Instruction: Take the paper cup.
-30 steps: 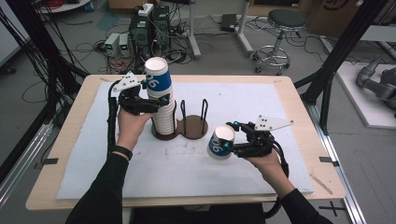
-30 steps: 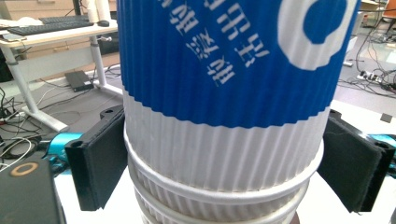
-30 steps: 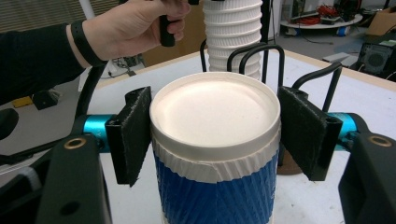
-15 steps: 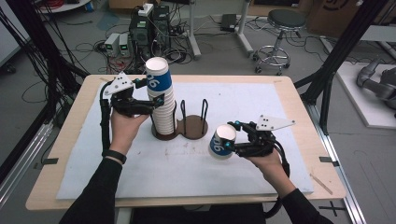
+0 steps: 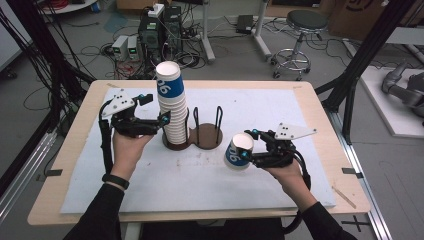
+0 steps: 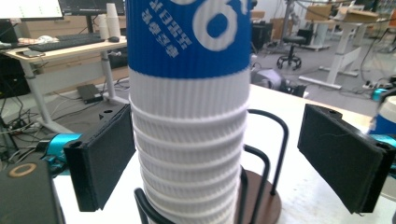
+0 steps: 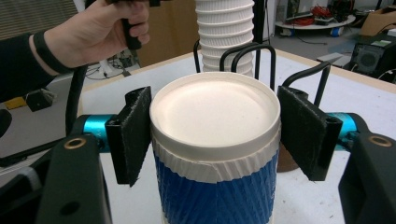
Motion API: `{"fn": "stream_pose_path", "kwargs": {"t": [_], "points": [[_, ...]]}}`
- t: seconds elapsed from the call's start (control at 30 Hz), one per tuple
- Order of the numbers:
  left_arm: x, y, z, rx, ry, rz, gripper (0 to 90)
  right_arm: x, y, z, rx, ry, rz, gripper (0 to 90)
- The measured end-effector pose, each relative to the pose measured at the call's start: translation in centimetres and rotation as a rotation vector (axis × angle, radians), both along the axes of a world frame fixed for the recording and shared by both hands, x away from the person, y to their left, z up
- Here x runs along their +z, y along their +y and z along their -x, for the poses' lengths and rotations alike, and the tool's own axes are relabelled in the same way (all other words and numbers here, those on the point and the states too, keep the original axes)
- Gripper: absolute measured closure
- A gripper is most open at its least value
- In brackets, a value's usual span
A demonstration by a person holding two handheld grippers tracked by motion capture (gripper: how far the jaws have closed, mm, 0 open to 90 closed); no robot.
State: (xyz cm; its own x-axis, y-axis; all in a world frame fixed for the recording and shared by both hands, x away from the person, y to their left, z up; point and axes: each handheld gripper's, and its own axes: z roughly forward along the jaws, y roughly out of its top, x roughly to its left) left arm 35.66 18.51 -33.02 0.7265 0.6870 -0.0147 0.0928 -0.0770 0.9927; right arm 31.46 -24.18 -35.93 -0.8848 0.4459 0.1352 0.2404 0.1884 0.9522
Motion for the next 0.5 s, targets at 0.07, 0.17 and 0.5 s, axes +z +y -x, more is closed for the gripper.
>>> {"fn": "stream_pose_path", "kwargs": {"t": [0.07,0.17,0.5], "points": [[-0.4,0.0,0.5,-0.015,0.006,0.006,11.1,0.0,0.0,0.0,0.001,-0.001,0.000,30.8],[-0.9,-0.2,1.3,-0.043,0.009,0.013,11.1,0.0,0.0,0.0,0.000,-0.004,0.003,30.8],[-2.6,-2.2,3.6,-0.126,0.016,0.022,11.1,-0.1,0.1,0.0,-0.002,-0.005,0.010,30.8]]}}
